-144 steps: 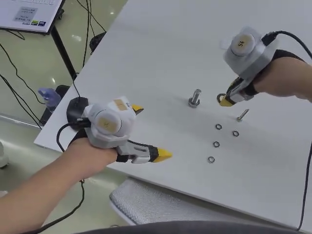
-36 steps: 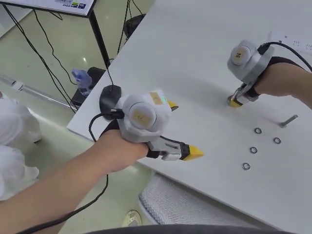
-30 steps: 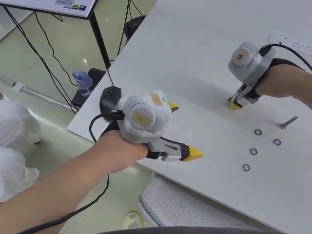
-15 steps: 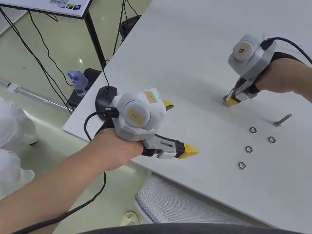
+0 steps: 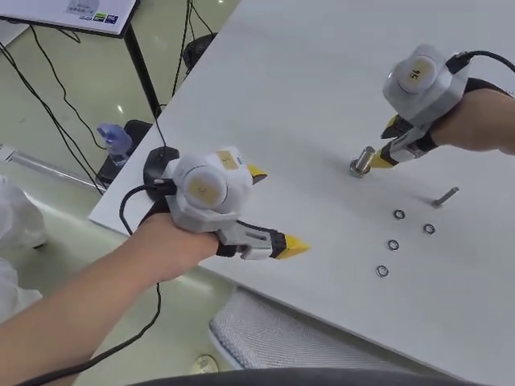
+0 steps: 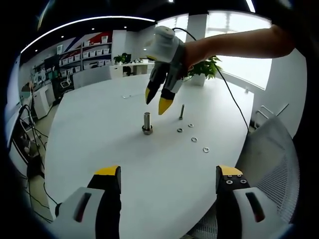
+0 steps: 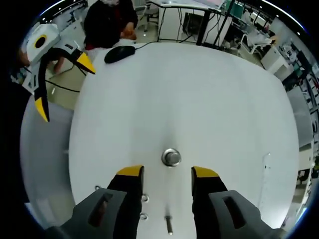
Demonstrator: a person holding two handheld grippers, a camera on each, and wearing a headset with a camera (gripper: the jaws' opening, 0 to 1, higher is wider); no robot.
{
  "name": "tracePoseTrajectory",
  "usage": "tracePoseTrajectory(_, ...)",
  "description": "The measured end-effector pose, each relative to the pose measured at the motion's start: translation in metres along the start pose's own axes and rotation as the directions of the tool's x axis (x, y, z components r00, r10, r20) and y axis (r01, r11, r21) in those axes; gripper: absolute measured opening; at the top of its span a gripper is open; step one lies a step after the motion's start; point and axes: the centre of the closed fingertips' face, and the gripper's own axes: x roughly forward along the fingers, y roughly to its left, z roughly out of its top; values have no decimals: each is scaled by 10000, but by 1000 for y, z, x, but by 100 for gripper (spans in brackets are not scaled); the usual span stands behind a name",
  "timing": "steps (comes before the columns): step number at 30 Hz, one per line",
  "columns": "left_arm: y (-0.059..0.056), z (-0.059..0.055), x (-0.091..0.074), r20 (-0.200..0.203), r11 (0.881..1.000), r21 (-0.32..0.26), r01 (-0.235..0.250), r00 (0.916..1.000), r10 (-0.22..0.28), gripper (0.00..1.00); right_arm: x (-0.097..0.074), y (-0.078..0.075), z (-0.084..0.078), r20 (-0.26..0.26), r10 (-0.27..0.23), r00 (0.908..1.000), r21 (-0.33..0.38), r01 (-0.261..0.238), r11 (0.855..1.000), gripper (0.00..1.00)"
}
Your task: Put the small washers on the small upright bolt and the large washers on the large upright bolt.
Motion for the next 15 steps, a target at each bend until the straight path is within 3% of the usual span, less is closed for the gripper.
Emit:
tracePoseTrajectory(9,-2,3,1,-64,10000,13,13,10000,-13,81,-22,21,-19,-102,-188,9998,-405,184,9990,40)
tracePoseTrajectory(15,-2,4,3,-227,9997,204,129,9997,-124,83,-32,32,-36,-38,-152,9999,-128,152,9998,39)
